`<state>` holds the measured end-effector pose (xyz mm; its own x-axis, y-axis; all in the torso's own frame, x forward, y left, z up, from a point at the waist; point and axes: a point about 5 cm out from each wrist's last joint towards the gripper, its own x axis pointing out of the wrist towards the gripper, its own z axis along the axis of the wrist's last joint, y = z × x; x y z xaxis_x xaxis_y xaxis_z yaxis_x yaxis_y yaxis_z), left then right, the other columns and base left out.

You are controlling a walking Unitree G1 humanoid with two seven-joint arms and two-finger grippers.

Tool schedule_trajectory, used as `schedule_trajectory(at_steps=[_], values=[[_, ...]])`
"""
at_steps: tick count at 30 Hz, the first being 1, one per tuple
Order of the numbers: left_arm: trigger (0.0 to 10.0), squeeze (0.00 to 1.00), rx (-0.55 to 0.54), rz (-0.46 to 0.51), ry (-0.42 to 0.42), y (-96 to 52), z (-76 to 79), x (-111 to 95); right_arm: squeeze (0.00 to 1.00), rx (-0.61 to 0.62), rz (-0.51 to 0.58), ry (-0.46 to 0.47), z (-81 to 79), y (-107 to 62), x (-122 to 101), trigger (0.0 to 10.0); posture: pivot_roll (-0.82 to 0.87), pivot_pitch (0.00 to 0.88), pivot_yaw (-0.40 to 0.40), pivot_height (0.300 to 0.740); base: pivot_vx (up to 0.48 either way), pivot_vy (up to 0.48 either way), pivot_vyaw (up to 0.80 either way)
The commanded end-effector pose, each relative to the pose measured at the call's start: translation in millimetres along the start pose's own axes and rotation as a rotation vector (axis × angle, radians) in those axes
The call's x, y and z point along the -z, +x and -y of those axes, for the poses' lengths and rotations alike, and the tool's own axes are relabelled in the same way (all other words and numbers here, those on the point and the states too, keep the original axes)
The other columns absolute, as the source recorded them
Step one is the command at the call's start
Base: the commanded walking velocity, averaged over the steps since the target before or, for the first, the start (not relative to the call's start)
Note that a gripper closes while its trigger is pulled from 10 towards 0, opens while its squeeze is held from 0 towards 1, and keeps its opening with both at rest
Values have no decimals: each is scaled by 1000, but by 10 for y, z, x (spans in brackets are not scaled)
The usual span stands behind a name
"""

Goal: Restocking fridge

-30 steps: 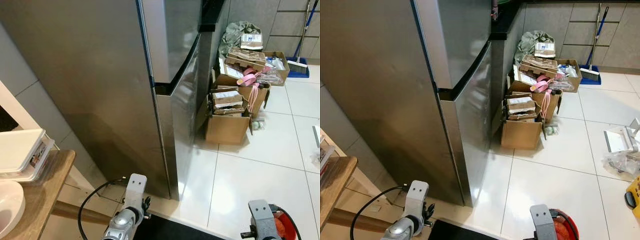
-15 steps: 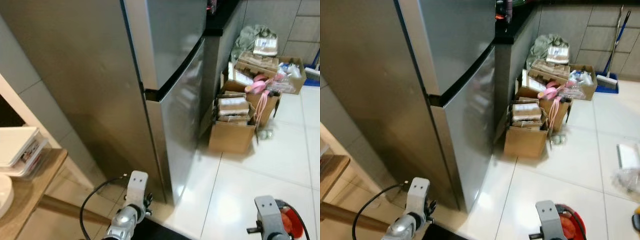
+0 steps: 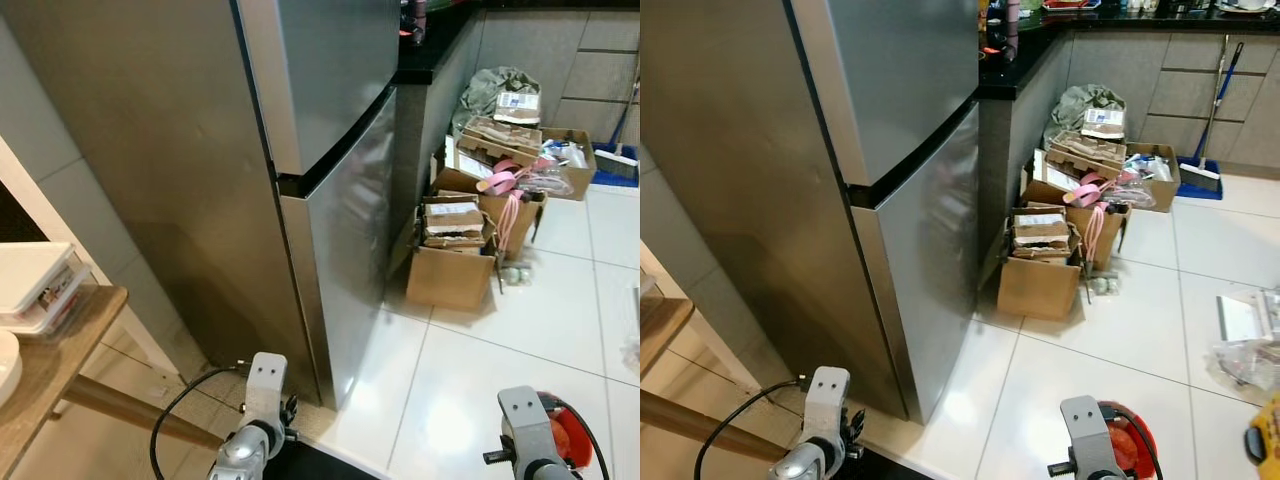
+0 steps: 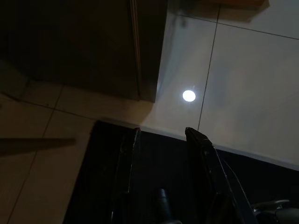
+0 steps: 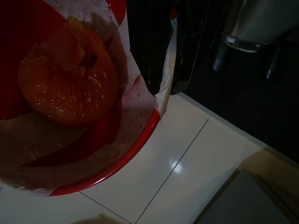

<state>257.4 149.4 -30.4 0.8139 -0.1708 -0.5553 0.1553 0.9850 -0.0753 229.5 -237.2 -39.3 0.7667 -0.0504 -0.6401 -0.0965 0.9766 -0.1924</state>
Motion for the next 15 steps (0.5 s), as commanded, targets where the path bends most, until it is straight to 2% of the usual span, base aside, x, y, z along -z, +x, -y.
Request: schedule_trajectory(at_steps=[1, 13, 15], values=[[10000, 0, -20, 4, -1, -17, -50, 9, 0, -16, 21, -11, -46, 18, -67, 10000, -85, 81, 40, 740, 0, 0, 0], [10000, 0, -11, -22, 6, -17, -47, 32, 0, -17, 18, -8, -50, 7, -44, 10000, -88, 90, 54, 740, 0, 0, 0], [10000, 0, -11, -27, 29, -15, -46, 31, 0, -15, 16, -5, -48, 2, -31, 10000, -88, 91, 58, 740, 0, -480, 0]])
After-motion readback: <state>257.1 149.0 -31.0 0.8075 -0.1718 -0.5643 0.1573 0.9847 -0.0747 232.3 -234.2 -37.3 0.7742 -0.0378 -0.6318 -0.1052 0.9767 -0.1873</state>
